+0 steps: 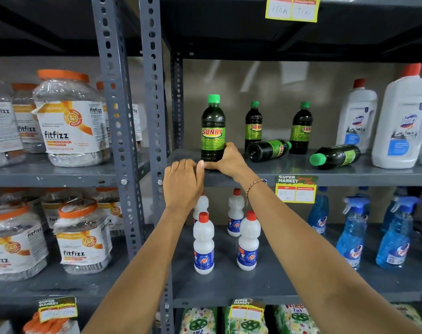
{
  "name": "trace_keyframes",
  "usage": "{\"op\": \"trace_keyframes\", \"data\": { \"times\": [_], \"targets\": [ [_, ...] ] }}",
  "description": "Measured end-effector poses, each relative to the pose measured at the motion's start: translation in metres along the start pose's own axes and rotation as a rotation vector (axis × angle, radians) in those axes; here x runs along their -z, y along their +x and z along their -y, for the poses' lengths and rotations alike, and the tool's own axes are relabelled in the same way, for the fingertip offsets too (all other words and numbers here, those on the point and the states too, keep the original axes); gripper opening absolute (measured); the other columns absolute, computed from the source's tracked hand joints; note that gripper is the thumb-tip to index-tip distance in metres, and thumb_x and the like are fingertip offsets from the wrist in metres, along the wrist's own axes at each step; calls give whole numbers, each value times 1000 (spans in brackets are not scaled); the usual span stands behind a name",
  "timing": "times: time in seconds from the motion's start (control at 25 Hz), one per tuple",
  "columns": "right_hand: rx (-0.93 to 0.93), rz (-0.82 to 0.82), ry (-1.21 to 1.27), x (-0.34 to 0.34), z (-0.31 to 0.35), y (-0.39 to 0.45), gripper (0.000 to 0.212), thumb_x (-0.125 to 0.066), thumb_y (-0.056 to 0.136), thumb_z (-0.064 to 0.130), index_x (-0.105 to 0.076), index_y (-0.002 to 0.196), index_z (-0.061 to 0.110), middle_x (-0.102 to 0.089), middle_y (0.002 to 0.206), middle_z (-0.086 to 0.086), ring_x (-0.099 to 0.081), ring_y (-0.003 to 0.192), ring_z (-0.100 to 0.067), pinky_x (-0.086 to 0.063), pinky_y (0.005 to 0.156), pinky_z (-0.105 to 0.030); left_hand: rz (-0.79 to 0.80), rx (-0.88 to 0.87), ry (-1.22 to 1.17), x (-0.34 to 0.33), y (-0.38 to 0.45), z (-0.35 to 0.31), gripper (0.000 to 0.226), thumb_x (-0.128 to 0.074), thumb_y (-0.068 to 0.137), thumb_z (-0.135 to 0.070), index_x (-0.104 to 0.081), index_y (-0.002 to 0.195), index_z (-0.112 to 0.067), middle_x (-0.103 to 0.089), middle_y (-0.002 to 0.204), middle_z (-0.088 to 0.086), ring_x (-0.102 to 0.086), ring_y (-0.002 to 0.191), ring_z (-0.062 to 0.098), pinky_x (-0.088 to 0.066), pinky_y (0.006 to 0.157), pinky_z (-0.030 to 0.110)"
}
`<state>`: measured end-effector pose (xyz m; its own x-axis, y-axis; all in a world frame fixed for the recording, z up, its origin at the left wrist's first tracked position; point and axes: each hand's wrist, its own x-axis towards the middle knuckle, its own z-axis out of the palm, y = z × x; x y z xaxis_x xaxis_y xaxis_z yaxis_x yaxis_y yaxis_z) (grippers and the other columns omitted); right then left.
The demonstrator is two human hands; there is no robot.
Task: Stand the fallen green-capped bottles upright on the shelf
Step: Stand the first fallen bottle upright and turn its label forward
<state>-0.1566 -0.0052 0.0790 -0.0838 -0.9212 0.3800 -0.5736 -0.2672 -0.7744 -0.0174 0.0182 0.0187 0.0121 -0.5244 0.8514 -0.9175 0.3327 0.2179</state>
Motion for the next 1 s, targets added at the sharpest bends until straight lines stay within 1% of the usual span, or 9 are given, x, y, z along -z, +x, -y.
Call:
{"op": "trace_keyframes", "data": {
  "times": [0.08, 0.16, 0.2, 0.24, 0.28, 0.36, 0.44, 0.8, 1.0],
  "targets": [
    [-56, 87, 132, 10, 2, 1, 82, -83, 72, 17, -31, 133, 4, -54, 124, -8, -54, 115, -21, -45, 101, -37, 113, 17, -61, 3, 12, -6, 42, -31, 100, -39, -57, 114, -9, -65, 110, 12, -58, 102, 27, -40, 86, 36],
    [-83, 117, 209, 16, -1, 3, 74, -75, 80, 8, -29, 138, 1, -55, 124, -8, -53, 114, -21, -44, 103, -38, 340, 59, -171, 5, 31, -11, 53, -42, 99, -33, -33, 142, -3, -46, 141, 19, -43, 129, 32, -37, 102, 42],
    [-77, 112, 215, 17, -4, 5, 65, -72, 82, 7, -36, 136, 0, -56, 125, -8, -54, 115, -21, -44, 105, -40, 463, 100, -225, 7, 42, -12, 60, -45, 99, -31, -23, 146, -2, -38, 147, 19, -37, 135, 33, -34, 106, 42],
    [-69, 105, 216, 17, -5, 6, 55, -70, 83, 6, -44, 132, 1, -60, 126, -11, -56, 115, -23, -44, 105, -41, 550, 138, -284, 7, 52, -13, 61, -47, 98, -28, -21, 147, -2, -37, 148, 20, -37, 135, 33, -34, 105, 41],
    [-61, 102, 213, 15, -7, 7, 47, -69, 84, 5, -51, 127, 2, -63, 125, -14, -58, 116, -26, -45, 105, -43, 599, 159, -339, 6, 60, -13, 57, -49, 98, -27, -27, 145, -4, -43, 144, 20, -42, 131, 33, -36, 102, 39],
    [-67, 87, 204, 13, -11, 11, 43, -69, 83, 6, -56, 125, 5, -65, 122, -16, -60, 115, -28, -46, 104, -46, 611, 170, -414, 0, 69, -10, 43, -53, 96, -25, -45, 134, -8, -56, 131, 15, -52, 119, 29, -41, 93, 35],
    [-78, 76, 195, 11, -14, 16, 47, -71, 82, 10, -55, 126, 7, -66, 122, -14, -61, 115, -28, -47, 103, -46, 582, 181, -476, -2, 70, -6, 38, -57, 93, -23, -53, 129, -10, -61, 124, 11, -56, 114, 25, -43, 92, 33],
    [-27, 105, 92, 19, -13, 7, 38, -65, 86, 14, -58, 124, 10, -68, 117, -10, -61, 112, -25, -46, 104, -44, 531, 176, -576, 8, 62, -4, 46, -67, 87, -26, -56, 129, -13, -63, 126, 8, -57, 118, 22, -43, 101, 37],
    [26, 148, 96, 27, -9, -8, 37, -63, 90, 13, -56, 126, 9, -66, 121, -9, -59, 115, -22, -45, 105, -41, 501, 124, -572, 19, 56, -3, 50, -70, 84, -29, -57, 130, -13, -64, 124, 6, -59, 114, 18, -44, 99, 31]
  ]
}}
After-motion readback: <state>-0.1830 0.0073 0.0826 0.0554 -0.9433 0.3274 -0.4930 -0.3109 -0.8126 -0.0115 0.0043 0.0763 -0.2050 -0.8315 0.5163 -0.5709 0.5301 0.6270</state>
